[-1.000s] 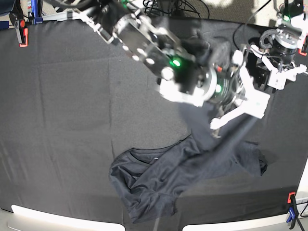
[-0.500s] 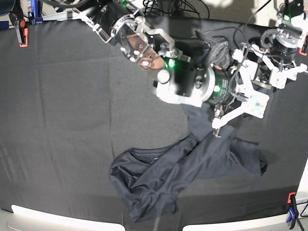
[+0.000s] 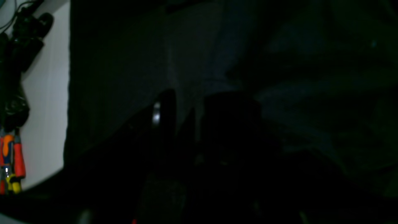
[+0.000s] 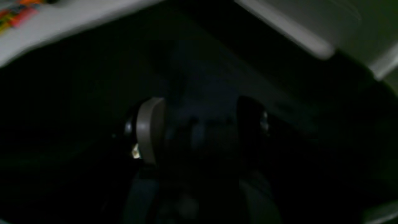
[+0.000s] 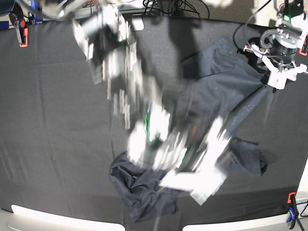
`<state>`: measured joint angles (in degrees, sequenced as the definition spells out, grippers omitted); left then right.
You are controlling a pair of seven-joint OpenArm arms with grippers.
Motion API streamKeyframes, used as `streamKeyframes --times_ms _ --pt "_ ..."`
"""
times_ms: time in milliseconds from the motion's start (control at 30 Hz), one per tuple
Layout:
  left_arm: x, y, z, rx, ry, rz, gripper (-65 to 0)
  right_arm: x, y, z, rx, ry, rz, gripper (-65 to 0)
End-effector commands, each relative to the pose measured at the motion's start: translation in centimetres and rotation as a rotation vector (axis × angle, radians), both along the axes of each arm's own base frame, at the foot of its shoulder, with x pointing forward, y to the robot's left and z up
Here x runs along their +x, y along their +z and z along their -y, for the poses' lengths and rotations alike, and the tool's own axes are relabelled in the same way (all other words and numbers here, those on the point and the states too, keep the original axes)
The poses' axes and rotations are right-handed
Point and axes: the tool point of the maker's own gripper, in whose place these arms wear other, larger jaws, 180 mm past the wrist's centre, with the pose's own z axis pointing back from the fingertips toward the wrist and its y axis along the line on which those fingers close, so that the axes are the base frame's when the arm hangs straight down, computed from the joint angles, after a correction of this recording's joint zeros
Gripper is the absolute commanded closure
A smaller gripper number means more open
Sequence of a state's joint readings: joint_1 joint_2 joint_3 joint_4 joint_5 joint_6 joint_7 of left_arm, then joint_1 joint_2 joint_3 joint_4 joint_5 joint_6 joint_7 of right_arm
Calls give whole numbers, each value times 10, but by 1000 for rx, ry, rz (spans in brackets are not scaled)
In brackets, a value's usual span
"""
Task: Layout the t-shirt on the table in an organized manner, then fold the t-shirt properly
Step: 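Lift the shirt with the right gripper and pass it to the left gripper, then hold the shirt with the left gripper while the right gripper regrasps and lifts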
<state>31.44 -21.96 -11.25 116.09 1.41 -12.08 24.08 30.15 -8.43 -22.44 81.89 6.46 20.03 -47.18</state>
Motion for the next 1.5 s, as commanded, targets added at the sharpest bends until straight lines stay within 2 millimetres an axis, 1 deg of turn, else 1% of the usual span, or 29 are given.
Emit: streamKeyframes --times_ms 0,100,200,267,333,433,467,567,600,667,700,733,800,933,967,1033,1067,1100,1167,1233,1300,1400,1467 --pt "5 11 -1 4 -5 43 -215 20 21 -1 15 -15 44 -351" --pt "5 11 1 -14 -4 44 -215 59 -5 17 -99 -98 -34 -351" --pt "5 11 1 -26 -3 44 -215 88 -23 35 -142 -173 -96 -351" --pt "5 11 1 -26 -3 44 -215 102 -34 48 -148 -240 -140 -351" --pt "5 11 1 -26 -3 44 -215 107 -42 52 -139 -250 -190 -351" --pt "5 12 2 -27 -5 50 -215 103 -44 42 -103 -176 -230 -351" --pt "5 12 2 -27 -5 50 -215 100 -43 36 -78 -145 -242 -351" --pt "5 12 2 -27 -5 50 -215 83 -44 14 -8 -24 -288 -351" --pt "5 12 2 -27 -5 49 -215 78 -45 10 8 1 -301 -351" --pt "4 11 4 -28 -15 43 -214 74 -50 8 20 14 -316 -351" --pt "3 10 7 -30 -38 33 -194 72 -52 8 18 15 -320 -351" --pt "1 7 13 -33 -72 19 -147 72 -53 8 19 14 -322 -351" --pt "-2 5 25 -68 -132 -5 -5 72 -54 7 23 13 -320 -351" --pt "-4 10 45 -225 -170 -3 0 73 -55 10 -3 11 -307 -351" --pt "-7 12 54 -271 -206 -8 0 74 -57 13 -24 9 -300 -351" --pt "-17 19 83 -374 -344 -25 0 75 -60 17 -64 5 -287 -351" --pt "-25 26 99 -432 -427 -29 0 76 -62 20 -86 3 -279 -351" --pt "-30 33 109 -491 -476 -24 0 77 -63 22 -106 1 -272 -351" --pt "-30 45 115 -596 -476 2 0 78 -64 26 -135 -1 -262 -351" --pt "-32 50 119 -668 -474 -12 0 79 -65 28 -150 -4 -256 -351" --pt "-38 44 125 -702 -479 -71 0 79 -65 28 -150 -7 -255 -351" --pt "-51 33 140 -736 -507 -176 0 81 -62 27 -141 -6 -247 -351" --pt "-51 35 145 -750 -519 -170 0 82 -58 23 -104 -4 -246 -351"
